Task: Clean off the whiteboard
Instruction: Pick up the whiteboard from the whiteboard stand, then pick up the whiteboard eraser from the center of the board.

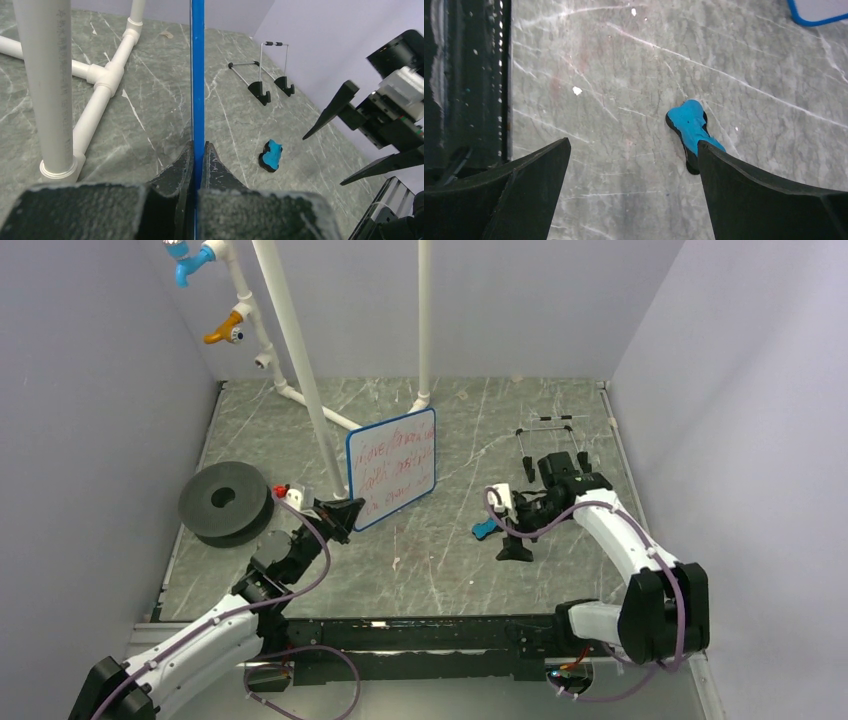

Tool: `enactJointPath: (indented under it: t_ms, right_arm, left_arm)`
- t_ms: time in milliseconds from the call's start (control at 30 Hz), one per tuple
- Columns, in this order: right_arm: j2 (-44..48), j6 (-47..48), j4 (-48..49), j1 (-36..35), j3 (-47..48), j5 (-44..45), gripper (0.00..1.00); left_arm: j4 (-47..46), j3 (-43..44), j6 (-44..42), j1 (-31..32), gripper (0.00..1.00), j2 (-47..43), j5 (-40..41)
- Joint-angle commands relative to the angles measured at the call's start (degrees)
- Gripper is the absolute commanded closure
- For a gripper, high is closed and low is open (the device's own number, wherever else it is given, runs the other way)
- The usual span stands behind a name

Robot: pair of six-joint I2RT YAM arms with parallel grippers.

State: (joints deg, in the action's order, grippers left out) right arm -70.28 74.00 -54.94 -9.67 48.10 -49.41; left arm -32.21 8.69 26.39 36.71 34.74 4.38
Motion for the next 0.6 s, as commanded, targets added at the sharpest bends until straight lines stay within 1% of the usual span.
enactJointPath:
  t_ms: [0, 100, 233, 400, 567]
  right_arm:
    - [-3.7, 8.2, 6.5, -3.2, -0.9, 3.1, 0.02]
    - [-8.2, 8.4, 10.5, -4.8, 0.5, 5.9, 0.05]
    - [-14.3, 8.0, 13.3, -5.2, 2.8, 9.7, 0.14]
    - [-17.8, 6.8, 15.7, -5.3, 3.2, 11.1, 0.22]
    - [-20.4, 6.0, 16.5, -5.8, 4.1, 12.2, 0.27]
  left_arm:
    - [-8.7, -1.1, 1.0, -0.3, 1.00, -1.5, -1.1]
    - [-8.4, -2.7, 2.0, -0.3, 1.00, -2.8, -1.9]
    - [-6.2, -4.7, 3.4, -0.3, 1.00, -5.8, -2.9]
    - [-4.2, -7.0, 4.3, -0.5, 1.00, -8.8, -3.0]
    - [-4.7, -8.0, 4.5, -0.5, 1.00, -8.3, -3.8]
